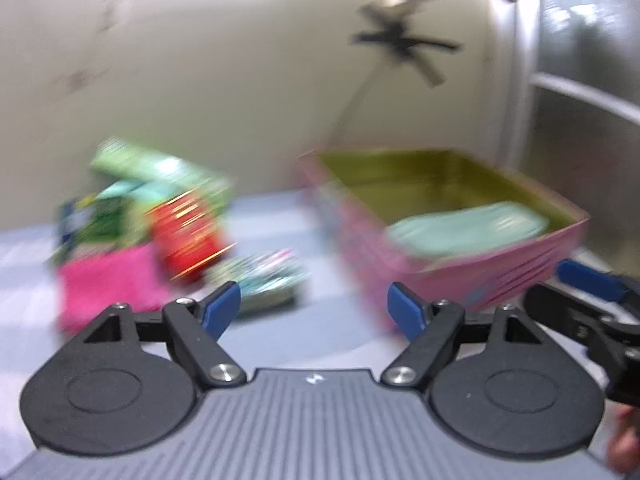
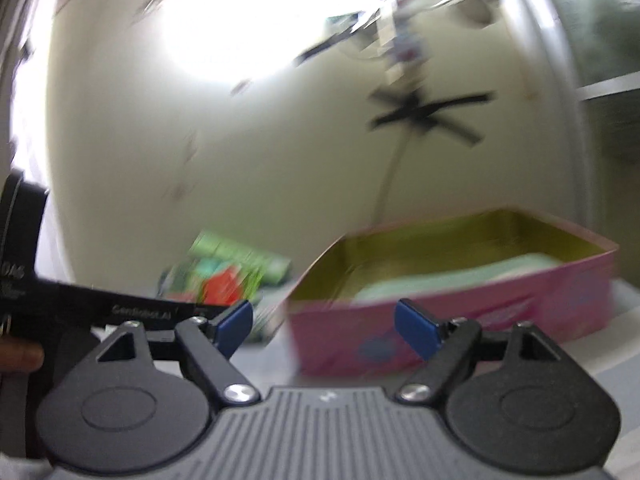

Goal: Organize objects
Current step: 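Release the mint-green pouch into the pink tin with the right gripper, then grasp the magenta pouch on the sheet with the right gripper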

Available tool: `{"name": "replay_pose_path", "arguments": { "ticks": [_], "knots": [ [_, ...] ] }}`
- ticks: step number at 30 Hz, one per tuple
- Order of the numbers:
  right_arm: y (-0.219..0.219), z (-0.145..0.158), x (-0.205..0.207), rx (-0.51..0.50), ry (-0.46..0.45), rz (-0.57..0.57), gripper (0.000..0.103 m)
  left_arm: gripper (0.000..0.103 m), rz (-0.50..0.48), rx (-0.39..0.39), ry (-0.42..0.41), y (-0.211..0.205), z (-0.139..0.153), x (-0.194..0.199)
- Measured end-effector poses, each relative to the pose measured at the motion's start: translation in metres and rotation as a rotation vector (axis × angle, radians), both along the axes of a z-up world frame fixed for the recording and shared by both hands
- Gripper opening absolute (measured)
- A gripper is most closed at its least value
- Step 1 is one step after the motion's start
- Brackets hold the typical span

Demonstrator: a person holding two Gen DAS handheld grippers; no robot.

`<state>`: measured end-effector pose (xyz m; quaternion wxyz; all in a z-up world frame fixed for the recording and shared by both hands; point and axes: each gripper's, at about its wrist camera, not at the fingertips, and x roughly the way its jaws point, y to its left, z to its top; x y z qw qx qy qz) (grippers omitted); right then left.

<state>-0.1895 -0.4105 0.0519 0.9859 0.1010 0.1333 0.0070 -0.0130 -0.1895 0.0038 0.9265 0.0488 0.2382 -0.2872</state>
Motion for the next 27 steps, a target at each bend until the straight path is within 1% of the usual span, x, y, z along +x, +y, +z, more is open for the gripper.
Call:
{"name": "replay_pose_path", "arguments": {
  "ticks": [3,5,8,9,10,11,12,13,14,15,16,17,19,20,21,22,23,26,27],
  "knots": [
    [0.029,-0.009,0.014,-0.04,0.085,0.079,0.081,0.082,0.101,0.046,0.033,0.034,-0.023,0.011],
    [0.044,-0.015,0.023,-0.05,0.142,0.123,0.081,0.082,0.151,0.064,0.054,0.06,-0.036,0.021],
    [0.067,-0.026,0.038,-0.086,0.244,0.183,0.081,0.082,0.232,0.099,0.059,0.088,-0.053,0.027],
    [0.075,-0.028,0.043,-0.111,0.281,0.195,0.081,0.082,0.276,0.118,0.054,0.09,-0.059,0.02],
    [0.081,-0.029,0.048,-0.12,0.299,0.209,0.081,0.082,0.301,0.114,0.065,0.104,-0.062,0.027],
    [0.084,-0.029,0.054,-0.111,0.313,0.231,0.081,0.082,0.319,0.084,0.089,0.115,-0.062,0.031],
    [0.089,-0.03,0.062,-0.093,0.337,0.259,0.082,0.082,0.354,0.063,0.094,0.118,-0.062,0.021],
    [0.093,-0.032,0.07,-0.078,0.361,0.281,0.085,0.082,0.382,0.05,0.089,0.127,-0.06,0.028],
    [0.098,-0.031,0.08,-0.079,0.365,0.284,0.086,0.082,0.422,0.037,0.075,0.137,-0.059,0.034],
    [0.103,-0.03,0.091,-0.082,0.372,0.292,0.085,0.082,0.449,0.004,0.072,0.145,-0.059,0.037],
    [0.107,-0.029,0.102,-0.071,0.379,0.303,0.084,0.082,0.465,-0.036,0.073,0.152,-0.059,0.037],
    [0.111,-0.028,0.113,-0.054,0.376,0.31,0.084,0.082,0.478,-0.097,0.088,0.162,-0.059,0.041],
    [0.12,-0.025,0.136,-0.029,0.355,0.318,0.084,0.082,0.487,-0.2,0.14,0.178,-0.062,0.046],
    [0.125,-0.023,0.148,-0.004,0.334,0.322,0.084,0.082,0.488,-0.238,0.156,0.184,-0.061,0.045],
    [0.127,-0.021,0.159,0.023,0.318,0.322,0.084,0.082,0.487,-0.27,0.153,0.19,-0.061,0.046],
    [0.128,-0.02,0.167,0.051,0.303,0.317,0.084,0.082,0.485,-0.286,0.14,0.193,-0.061,0.044],
    [0.131,-0.018,0.177,0.075,0.293,0.309,0.084,0.082,0.481,-0.284,0.131,0.193,-0.06,0.043],
    [0.143,-0.019,0.208,0.114,0.276,0.293,0.08,0.082,0.479,-0.234,0.1,0.182,-0.057,0.034],
    [0.147,-0.021,0.217,0.117,0.272,0.289,0.076,0.083,0.477,-0.228,0.096,0.18,-0.056,0.033]
  ]
}}
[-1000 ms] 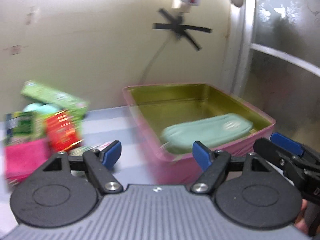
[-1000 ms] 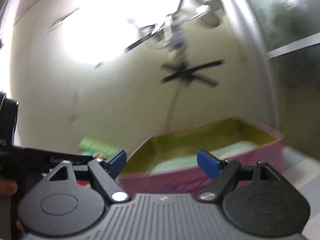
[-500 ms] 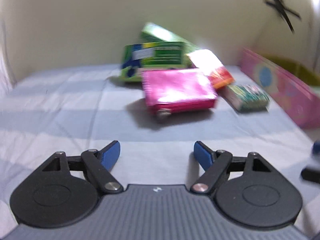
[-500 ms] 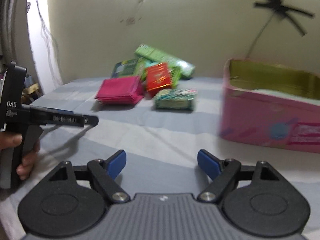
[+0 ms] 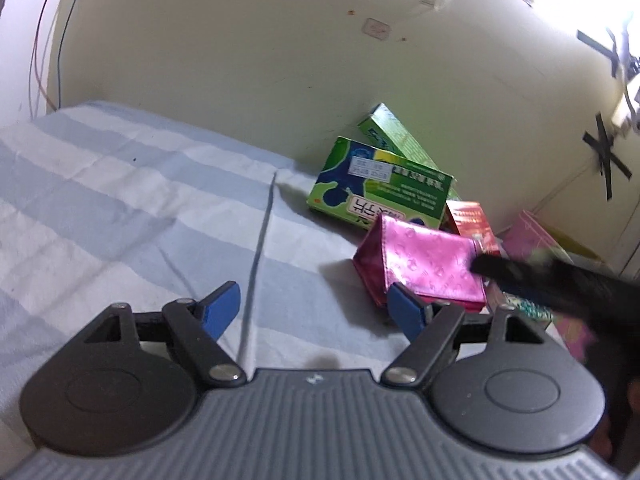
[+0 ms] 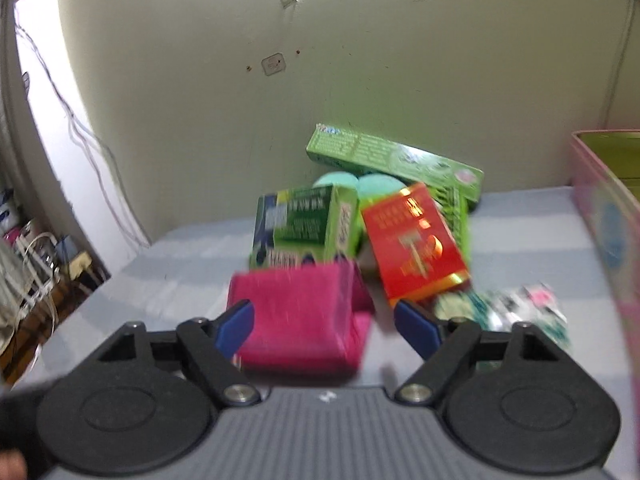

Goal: Organize objects
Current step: 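Grasp the magenta pouch on the sheet with the right gripper, then carry the magenta pouch into the pink tin and open the right gripper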

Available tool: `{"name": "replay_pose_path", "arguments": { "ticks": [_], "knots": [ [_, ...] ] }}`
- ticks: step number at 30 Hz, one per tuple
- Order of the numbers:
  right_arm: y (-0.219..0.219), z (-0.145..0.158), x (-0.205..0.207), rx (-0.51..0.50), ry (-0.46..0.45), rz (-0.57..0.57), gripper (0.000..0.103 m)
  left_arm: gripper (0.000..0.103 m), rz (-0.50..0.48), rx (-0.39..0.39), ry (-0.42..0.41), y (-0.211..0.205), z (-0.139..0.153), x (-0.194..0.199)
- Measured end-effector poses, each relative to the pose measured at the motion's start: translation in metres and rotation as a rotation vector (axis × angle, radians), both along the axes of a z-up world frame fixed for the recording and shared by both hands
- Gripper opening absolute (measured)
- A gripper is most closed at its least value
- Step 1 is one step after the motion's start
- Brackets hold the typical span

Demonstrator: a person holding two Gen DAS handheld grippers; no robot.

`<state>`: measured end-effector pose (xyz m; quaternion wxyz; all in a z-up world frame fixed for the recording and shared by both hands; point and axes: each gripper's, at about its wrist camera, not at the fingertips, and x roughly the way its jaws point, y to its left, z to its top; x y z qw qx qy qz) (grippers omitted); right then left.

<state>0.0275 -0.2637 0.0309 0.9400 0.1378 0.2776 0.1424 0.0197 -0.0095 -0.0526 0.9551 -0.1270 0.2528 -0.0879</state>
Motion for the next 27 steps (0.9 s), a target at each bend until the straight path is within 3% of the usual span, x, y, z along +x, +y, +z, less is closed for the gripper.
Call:
{"name": "replay_pose_path", "arguments": {
  "ticks": [4,6,10,15,21,27],
  "knots": [
    [0.007,-0.01,0.016,0.04,0.033,0.005,0.033,0.085,0.008,-0.038,0.026,0.004,-0.003,0.0],
    [0.008,-0.008,0.011,0.039,0.02,0.034,0.021,0.085,0.022,-0.07,0.045,0.006,-0.005,-0.003],
    [0.006,-0.006,-0.013,0.074,0.04,0.051,0.018,0.085,0.021,-0.105,0.042,0.011,-0.005,-0.005],
    [-0.01,-0.002,-0.06,0.136,0.083,0.075,0.012,0.086,-0.03,-0.126,-0.039,0.009,0.0,-0.018],
    [-0.055,-0.002,-0.135,0.197,0.107,0.06,0.012,0.092,-0.257,-0.19,-0.099,-0.019,0.006,-0.034],
    [-0.112,0.005,-0.196,0.169,0.107,-0.038,0.012,0.093,-0.477,-0.104,-0.052,-0.094,0.012,-0.066]
  ]
}}
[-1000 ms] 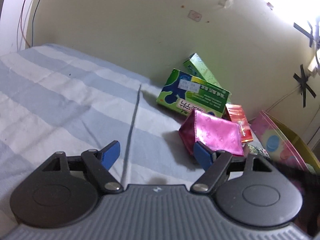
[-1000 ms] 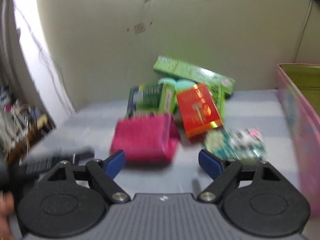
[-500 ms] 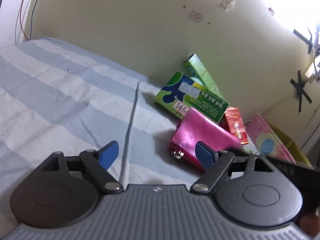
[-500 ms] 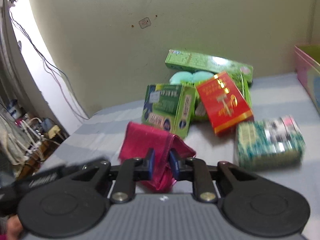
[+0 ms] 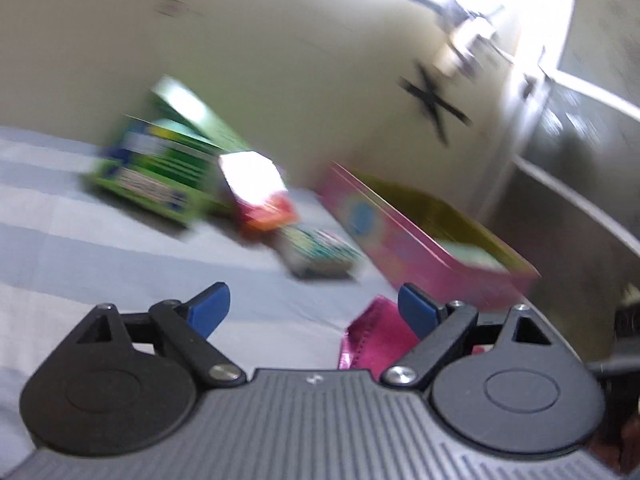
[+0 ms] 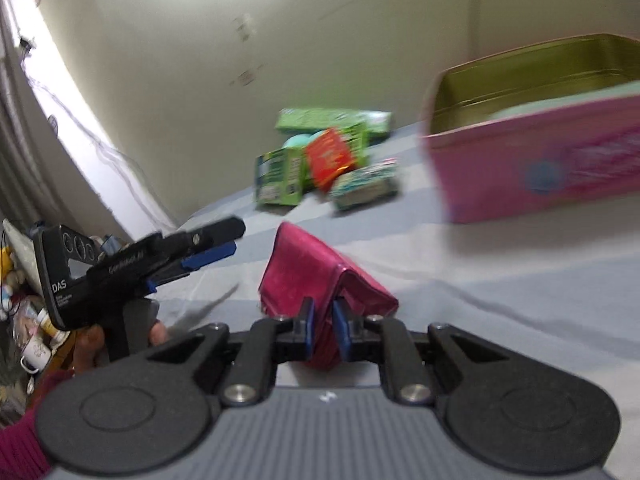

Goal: Organize objects
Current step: 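Carry the magenta pouch into the pink tin and open the right gripper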

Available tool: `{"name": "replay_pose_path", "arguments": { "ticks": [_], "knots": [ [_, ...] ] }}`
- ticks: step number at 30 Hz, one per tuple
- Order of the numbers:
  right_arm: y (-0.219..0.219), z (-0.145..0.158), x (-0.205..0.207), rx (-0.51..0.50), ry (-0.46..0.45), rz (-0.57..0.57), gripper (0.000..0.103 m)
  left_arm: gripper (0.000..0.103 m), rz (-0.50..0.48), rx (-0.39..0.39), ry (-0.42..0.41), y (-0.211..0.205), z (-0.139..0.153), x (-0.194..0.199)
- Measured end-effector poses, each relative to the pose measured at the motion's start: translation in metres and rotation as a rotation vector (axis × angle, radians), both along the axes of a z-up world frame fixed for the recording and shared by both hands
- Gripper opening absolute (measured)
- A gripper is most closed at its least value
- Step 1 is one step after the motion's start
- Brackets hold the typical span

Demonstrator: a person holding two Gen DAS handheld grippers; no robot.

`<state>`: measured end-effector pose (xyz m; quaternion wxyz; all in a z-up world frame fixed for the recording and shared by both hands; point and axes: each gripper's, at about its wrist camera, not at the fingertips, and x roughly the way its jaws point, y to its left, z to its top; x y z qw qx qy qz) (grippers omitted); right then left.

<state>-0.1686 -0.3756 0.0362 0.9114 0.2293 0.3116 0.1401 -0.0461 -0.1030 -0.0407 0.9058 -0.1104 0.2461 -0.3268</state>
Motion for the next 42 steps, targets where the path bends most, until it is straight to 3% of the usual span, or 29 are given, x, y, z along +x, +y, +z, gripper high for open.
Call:
{"name": "replay_pose_path", "arguments": {
  "ticks": [3,6,9,12,20,23,25,26,27,29,31,33,38,42],
  "knots": [
    [-0.029,0.002,-0.023,-0.015,-0.004,-0.08,0.013,0.093,-0.093,-0.008,0.062,-0.035,-0.008,-0.014],
    [-0.055,0.004,-0.044,-0.099,-0.015,-0.238,0.017,0.092,-0.17,0.015,0.092,-0.075,-0.012,-0.021],
    [-0.08,0.005,-0.062,-0.048,-0.059,-0.282,0.025,0.093,-0.181,0.047,0.091,-0.096,-0.01,-0.03],
    [-0.082,0.006,-0.069,-0.082,-0.101,-0.23,0.041,0.093,-0.165,0.034,0.096,-0.097,-0.006,-0.035],
    [-0.032,0.001,-0.052,-0.188,-0.121,0.001,0.055,0.091,-0.081,0.002,0.171,-0.055,-0.011,-0.044],
    [-0.012,0.0,-0.041,-0.258,-0.107,0.052,0.056,0.081,-0.106,0.005,0.194,-0.054,-0.013,-0.044],
    [-0.004,-0.002,-0.031,-0.285,-0.087,0.081,0.055,0.061,-0.161,0.013,0.222,-0.059,-0.017,-0.038],
    [-0.001,-0.004,-0.028,-0.288,-0.072,0.096,0.054,0.06,-0.183,0.016,0.24,-0.067,-0.02,-0.037],
    [0.0,-0.005,-0.025,-0.287,-0.067,0.107,0.049,0.061,-0.18,0.027,0.22,-0.071,-0.02,-0.038],
    [0.004,0.0,-0.027,-0.327,-0.083,0.091,0.048,0.061,-0.195,0.064,0.18,-0.081,-0.012,-0.04],
    [0.0,0.009,-0.031,-0.367,-0.124,0.06,0.048,0.061,-0.224,0.014,0.151,-0.086,0.003,-0.041],
    [-0.014,0.024,-0.031,-0.355,-0.184,0.021,0.048,0.061,-0.254,-0.016,0.073,-0.097,0.027,-0.041],
    [-0.045,0.063,-0.019,-0.378,-0.331,-0.134,0.047,0.063,-0.275,0.037,-0.108,-0.149,0.069,-0.025],
    [-0.073,0.069,0.01,-0.4,-0.348,-0.233,0.045,0.063,-0.269,0.041,-0.04,-0.191,0.064,0.016]
  ]
}}
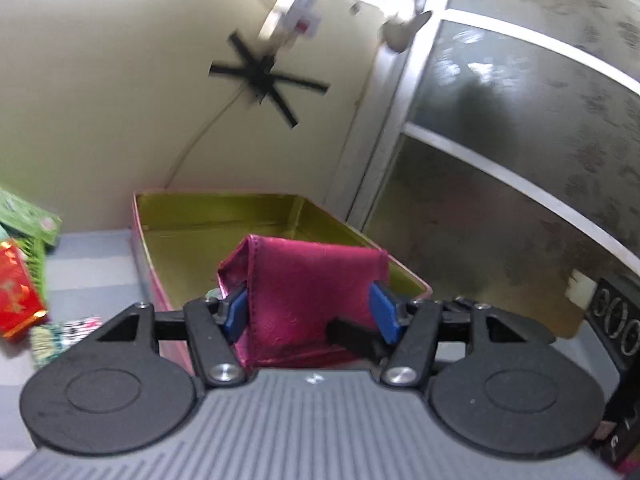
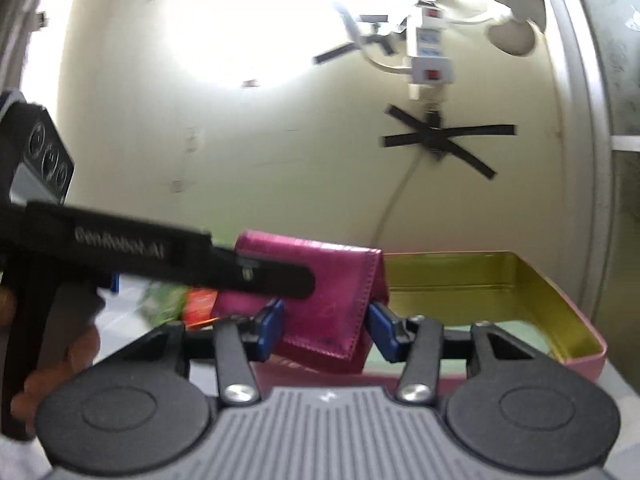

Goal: Organize objects
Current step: 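Carry the magenta pouch into the pink tin and open the right gripper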

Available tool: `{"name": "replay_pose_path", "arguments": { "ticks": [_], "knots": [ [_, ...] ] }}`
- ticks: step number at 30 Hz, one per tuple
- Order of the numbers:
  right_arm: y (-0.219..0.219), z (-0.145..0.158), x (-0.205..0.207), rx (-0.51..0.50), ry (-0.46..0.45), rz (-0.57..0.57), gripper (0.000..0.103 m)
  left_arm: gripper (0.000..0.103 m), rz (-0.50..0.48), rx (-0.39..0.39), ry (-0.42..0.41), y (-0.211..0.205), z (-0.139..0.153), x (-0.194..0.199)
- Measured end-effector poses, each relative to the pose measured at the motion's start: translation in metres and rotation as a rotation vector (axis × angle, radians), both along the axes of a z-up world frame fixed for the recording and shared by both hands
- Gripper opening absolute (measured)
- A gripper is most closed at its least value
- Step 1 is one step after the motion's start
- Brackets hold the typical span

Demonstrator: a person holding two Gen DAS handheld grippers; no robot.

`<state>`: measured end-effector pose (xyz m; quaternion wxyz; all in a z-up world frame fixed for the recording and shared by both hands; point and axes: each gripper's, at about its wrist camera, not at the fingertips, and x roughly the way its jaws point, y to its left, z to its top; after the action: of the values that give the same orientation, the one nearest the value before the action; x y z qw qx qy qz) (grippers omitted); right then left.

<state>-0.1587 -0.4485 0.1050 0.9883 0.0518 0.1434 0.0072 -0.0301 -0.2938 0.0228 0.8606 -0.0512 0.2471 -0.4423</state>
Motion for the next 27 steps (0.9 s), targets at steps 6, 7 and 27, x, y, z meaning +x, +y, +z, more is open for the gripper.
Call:
{"name": "replay_pose_path", "arguments": {
  "ticks": [6,7,27],
  "knots": [
    [-0.016,-0.025,0.049,0.005,0.075,-0.036,0.045,0.063,0.091,0.031,0.055,-0.036,-0.023,0.04],
    [-0.017,-0.028,0.054,0.003,0.079,-0.043,0.046,0.065,0.105,0.039,0.064,-0.037,-0.025,0.045],
    [-0.037,-0.029,0.01,0.065,-0.146,-0.333,0.062,0.075,0.369,0.199,-0.06,0.059,-0.037,0.005]
  ]
}}
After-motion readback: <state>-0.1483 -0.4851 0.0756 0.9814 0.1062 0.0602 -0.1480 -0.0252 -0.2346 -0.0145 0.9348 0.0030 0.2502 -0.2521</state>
